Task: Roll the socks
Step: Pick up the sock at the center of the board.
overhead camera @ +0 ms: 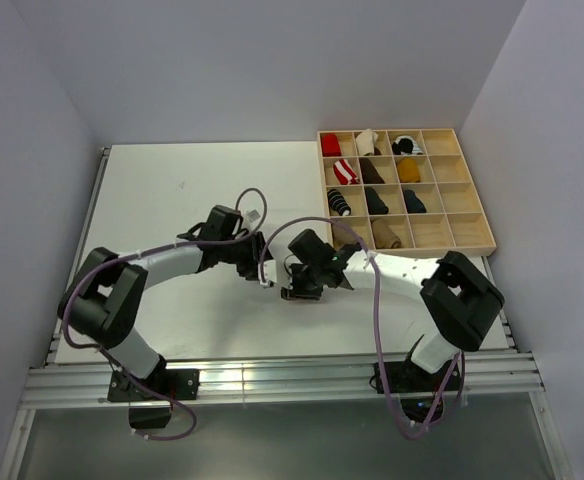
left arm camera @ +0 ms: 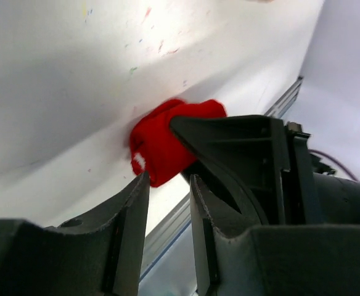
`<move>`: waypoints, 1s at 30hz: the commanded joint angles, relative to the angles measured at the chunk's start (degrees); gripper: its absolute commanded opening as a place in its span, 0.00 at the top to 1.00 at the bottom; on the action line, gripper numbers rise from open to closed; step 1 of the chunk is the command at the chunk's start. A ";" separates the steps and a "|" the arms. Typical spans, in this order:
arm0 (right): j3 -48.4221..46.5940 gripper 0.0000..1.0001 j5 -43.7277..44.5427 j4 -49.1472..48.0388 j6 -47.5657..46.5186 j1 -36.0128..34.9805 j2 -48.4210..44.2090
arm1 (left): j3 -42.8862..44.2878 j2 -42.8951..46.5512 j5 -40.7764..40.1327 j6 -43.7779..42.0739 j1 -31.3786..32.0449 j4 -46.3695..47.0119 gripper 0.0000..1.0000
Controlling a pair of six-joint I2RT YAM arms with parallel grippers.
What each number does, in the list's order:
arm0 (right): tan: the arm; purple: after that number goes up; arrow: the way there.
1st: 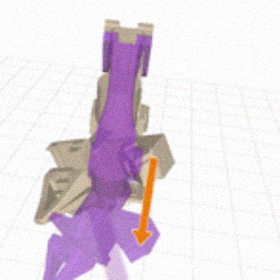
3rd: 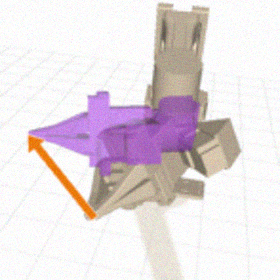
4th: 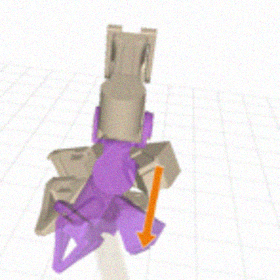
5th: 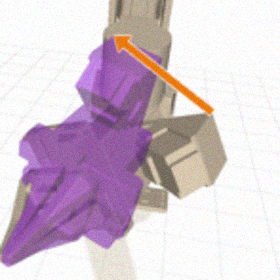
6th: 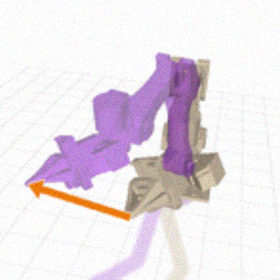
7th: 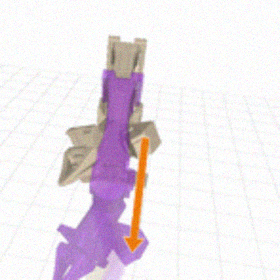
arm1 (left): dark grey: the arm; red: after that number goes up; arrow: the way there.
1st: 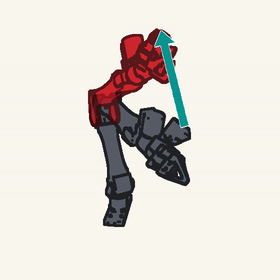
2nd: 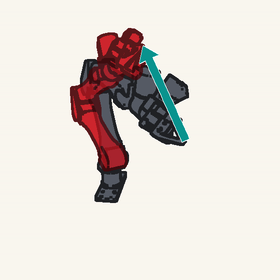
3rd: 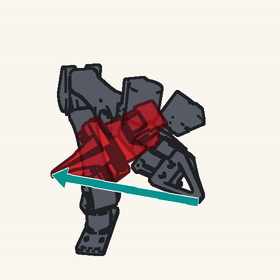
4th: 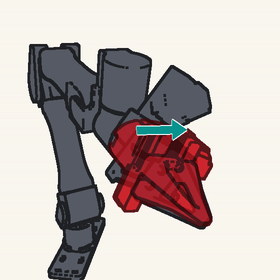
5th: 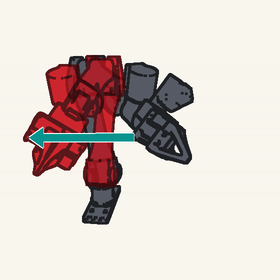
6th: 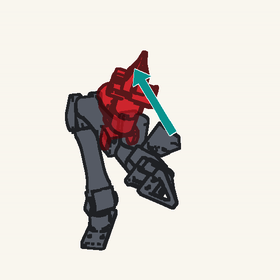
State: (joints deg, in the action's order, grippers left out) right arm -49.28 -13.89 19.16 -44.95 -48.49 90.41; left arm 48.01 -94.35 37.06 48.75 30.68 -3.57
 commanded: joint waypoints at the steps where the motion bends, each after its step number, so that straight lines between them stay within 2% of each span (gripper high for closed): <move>1: -3.19 1.00 -2.63 6.94 3.02 2.25 0.65 | 2.00 6.53 1.61 -1.20 -2.81 -1.87 0.62; 10: -9.25 1.00 -7.82 12.83 5.57 8.32 -2.43 | 1.83 14.27 2.14 -1.91 -9.05 -4.69 0.64; 15: -13.64 1.00 -7.38 15.91 7.24 14.02 -4.89 | 1.73 18.48 2.84 -2.43 -12.04 -5.65 0.66; 22: -20.41 1.00 -2.46 17.84 11.20 28.70 -6.92 | 2.88 20.16 2.75 -4.37 -12.75 -7.50 0.67; 30: -22.79 1.00 7.10 14.34 16.03 50.65 -4.46 | 1.21 19.99 3.98 -1.56 -12.83 -2.50 0.70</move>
State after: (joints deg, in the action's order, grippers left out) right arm -69.45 -11.94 34.89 -31.79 -3.95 85.69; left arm 48.97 -75.57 39.44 46.33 17.98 -10.13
